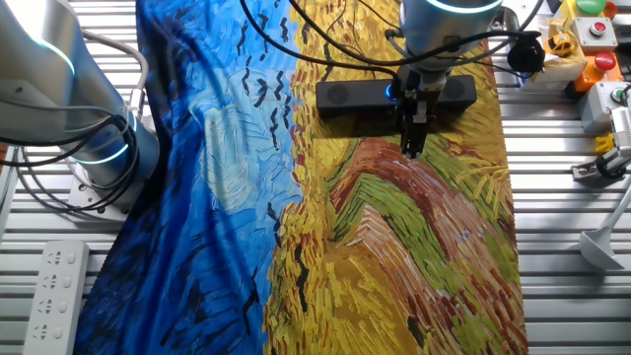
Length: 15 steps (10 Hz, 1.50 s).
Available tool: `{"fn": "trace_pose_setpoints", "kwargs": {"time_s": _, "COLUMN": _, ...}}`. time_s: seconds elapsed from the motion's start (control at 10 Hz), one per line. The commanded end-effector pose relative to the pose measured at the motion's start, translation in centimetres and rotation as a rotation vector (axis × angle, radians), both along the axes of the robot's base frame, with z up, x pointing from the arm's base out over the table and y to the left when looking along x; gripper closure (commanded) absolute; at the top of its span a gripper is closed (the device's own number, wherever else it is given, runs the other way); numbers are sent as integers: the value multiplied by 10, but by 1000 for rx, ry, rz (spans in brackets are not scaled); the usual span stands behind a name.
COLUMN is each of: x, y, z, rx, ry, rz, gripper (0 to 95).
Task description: Turn the knob to increase the volume of the speaker
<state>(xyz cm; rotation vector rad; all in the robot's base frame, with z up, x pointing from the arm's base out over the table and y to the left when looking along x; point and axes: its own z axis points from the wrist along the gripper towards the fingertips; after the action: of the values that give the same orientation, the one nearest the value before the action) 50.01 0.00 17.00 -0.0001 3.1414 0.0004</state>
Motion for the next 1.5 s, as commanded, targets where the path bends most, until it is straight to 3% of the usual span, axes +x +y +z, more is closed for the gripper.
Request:
{"fn": "trace_pose_setpoints", "kwargs": {"time_s": 0.1, "x": 0, "y": 0, "z": -1, "rx": 18, "ry": -36, "rz": 295, "gripper": 950}}
{"fn": "trace_pose_setpoints", "kwargs": {"time_s": 1.5, "x": 0, "y": 0, "z": -3, "rx": 13, "ry": -28, "rz": 332, "gripper": 950}}
